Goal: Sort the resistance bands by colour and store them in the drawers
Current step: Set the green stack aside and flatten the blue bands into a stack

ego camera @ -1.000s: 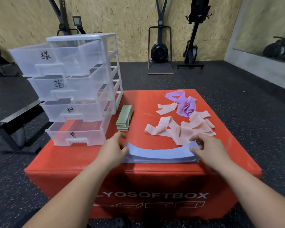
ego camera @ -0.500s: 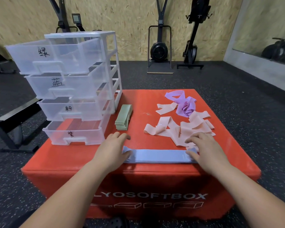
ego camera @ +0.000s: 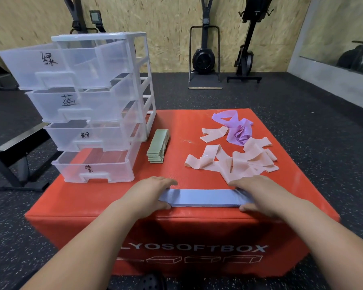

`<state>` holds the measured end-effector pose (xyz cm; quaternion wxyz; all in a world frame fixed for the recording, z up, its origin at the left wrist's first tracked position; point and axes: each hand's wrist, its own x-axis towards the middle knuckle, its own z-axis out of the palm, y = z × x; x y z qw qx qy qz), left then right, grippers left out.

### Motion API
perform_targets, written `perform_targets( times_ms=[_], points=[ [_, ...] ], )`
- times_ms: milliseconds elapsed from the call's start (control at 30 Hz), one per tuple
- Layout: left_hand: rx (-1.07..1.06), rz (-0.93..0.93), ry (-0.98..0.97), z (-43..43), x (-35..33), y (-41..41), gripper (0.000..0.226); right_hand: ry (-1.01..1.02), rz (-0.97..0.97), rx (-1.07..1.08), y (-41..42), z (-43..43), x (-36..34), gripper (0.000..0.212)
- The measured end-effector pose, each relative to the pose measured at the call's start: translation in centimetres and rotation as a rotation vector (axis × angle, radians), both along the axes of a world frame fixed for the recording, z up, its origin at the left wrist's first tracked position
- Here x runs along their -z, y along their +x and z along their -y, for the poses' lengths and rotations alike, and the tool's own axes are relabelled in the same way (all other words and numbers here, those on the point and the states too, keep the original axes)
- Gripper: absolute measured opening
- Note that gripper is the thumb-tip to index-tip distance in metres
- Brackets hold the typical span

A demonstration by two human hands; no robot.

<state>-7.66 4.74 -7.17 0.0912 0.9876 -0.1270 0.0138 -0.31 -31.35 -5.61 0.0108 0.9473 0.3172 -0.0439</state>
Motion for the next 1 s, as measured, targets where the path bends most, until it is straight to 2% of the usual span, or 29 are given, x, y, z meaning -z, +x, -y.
perform_targets(
  times_ms=[300,500,733,833,933,1000],
  points=[
    [-0.001,-0.028,-0.003,-0.2,-0.4,0.4,0.077,0.065,-0.095,0.05,1.0,1.4,-0.5,0.09],
    [0.008,-0.047,-0.034,0.0,-0.5,0.4,0.085,0.049,-0.09,0.058,1.2,2.1,-0.2,0.083],
    [0.01,-0.046,0.004,0.3,-0.7,0.5,0.077,0.022,-0.09,0.09,1.8,2.6,0.0,0.082],
    [0.01,-0.047,0.005,0.4,-0.7,0.5,0.078,0.042,-0.089,0.087,1.8,2.6,0.2,0.087],
    [0.039,-0.023,0.035,0.8,-0.7,0.5,0.085,0.107,-0.046,0.041,1.4,3.2,-0.8,0.088],
    [0.076,0.036,0.037,1.6,-0.8,0.5,0.084,0.264,0.033,0.061,0.5,3.5,-2.2,0.072]
  ],
)
